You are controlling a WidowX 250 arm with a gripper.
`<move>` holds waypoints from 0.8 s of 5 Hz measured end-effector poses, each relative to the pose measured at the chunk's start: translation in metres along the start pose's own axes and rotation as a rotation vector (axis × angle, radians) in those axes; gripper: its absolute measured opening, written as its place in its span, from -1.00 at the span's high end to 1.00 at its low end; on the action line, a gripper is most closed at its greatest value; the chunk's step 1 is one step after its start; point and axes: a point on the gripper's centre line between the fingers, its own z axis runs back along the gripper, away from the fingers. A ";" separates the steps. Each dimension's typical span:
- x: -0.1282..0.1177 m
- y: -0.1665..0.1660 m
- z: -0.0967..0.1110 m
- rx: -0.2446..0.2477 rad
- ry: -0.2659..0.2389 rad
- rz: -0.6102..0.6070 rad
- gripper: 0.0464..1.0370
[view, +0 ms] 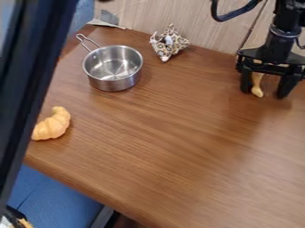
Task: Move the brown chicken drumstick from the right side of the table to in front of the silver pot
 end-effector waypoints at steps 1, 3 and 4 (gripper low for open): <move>0.004 0.000 -0.003 -0.002 -0.031 -0.027 -0.26; 0.003 0.005 -0.002 0.016 -0.034 -0.027 0.62; 0.003 0.015 0.000 0.023 -0.042 -0.014 0.62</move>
